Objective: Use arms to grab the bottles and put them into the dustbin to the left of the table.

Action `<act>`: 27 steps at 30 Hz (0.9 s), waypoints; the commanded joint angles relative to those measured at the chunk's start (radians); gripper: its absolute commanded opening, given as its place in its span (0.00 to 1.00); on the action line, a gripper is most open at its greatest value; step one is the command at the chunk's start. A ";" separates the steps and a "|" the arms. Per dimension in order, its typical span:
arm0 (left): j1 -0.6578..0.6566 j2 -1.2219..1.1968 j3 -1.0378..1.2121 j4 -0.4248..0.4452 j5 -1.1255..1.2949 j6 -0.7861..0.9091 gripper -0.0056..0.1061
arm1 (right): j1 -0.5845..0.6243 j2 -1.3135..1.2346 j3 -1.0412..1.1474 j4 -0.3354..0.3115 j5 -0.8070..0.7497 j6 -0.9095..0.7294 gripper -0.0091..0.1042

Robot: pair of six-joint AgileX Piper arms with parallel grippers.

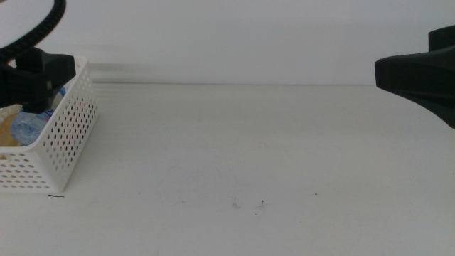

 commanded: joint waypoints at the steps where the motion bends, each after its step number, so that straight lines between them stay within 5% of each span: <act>1: -0.003 -0.002 0.006 0.002 -0.009 -0.013 0.87 | 0.002 -0.009 0.014 -0.037 -0.027 -0.010 0.88; 6: -0.003 -0.047 0.048 -0.051 -0.039 -0.013 0.87 | -0.080 -0.104 0.170 -0.209 -0.229 -0.010 0.88; 12: 0.011 -0.324 0.290 0.039 -0.130 -0.013 0.87 | -0.345 -0.300 0.442 -0.071 -0.308 -0.010 0.88; 14: 0.036 -0.440 0.392 0.011 -0.146 -0.013 0.87 | -0.417 -0.383 0.557 -0.038 -0.394 -0.010 0.88; 19: 0.138 -0.683 0.583 -0.027 -0.143 -0.013 0.87 | -0.487 -0.595 0.851 -0.048 -0.556 -0.010 0.88; 27: 0.251 -0.834 0.776 -0.044 -0.170 -0.011 0.87 | -0.489 -0.861 1.132 -0.055 -0.557 -0.010 0.88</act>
